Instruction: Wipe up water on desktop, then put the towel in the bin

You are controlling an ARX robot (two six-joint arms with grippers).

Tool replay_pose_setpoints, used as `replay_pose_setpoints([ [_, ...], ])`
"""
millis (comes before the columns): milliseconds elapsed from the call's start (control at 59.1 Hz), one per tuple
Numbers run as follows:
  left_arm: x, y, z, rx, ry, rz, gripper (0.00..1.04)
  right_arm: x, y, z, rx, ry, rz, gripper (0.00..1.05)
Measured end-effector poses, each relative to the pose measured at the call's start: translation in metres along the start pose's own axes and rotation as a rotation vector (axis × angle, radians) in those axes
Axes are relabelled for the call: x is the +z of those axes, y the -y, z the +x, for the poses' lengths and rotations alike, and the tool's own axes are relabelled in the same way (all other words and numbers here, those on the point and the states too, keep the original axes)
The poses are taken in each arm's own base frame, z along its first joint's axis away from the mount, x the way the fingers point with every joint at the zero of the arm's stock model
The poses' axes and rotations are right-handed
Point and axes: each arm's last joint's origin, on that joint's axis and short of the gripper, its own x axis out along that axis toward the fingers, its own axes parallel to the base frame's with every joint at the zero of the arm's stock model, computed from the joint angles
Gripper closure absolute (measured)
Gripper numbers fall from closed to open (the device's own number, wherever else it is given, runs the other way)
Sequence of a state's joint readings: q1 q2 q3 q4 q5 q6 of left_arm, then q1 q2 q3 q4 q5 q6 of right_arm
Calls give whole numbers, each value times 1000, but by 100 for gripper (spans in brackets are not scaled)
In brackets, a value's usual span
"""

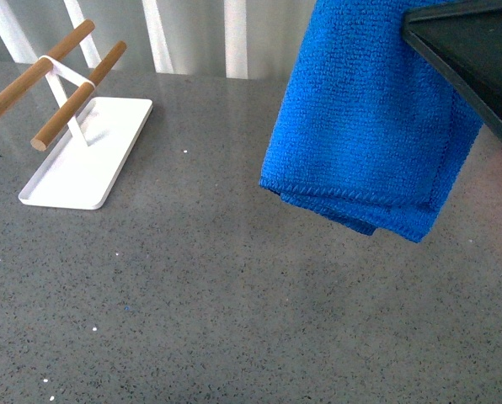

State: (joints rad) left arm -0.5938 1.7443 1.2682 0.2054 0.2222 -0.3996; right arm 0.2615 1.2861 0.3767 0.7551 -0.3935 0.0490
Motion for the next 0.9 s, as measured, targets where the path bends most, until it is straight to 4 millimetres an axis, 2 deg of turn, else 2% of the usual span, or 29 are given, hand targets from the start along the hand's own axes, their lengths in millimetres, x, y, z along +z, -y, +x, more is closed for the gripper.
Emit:
replay_pose_setpoints([
  [440, 0, 0, 0, -12, -8, -52, 100, 8, 2, 35, 59, 18, -37, 7],
  [642, 1, -2, -1, -7, -10, -68, 100, 9, -3, 44, 67, 33, -47, 47],
  [896, 5, -5, -2, 4, -5, -66, 100, 11, -1, 42, 58, 40, -61, 82],
])
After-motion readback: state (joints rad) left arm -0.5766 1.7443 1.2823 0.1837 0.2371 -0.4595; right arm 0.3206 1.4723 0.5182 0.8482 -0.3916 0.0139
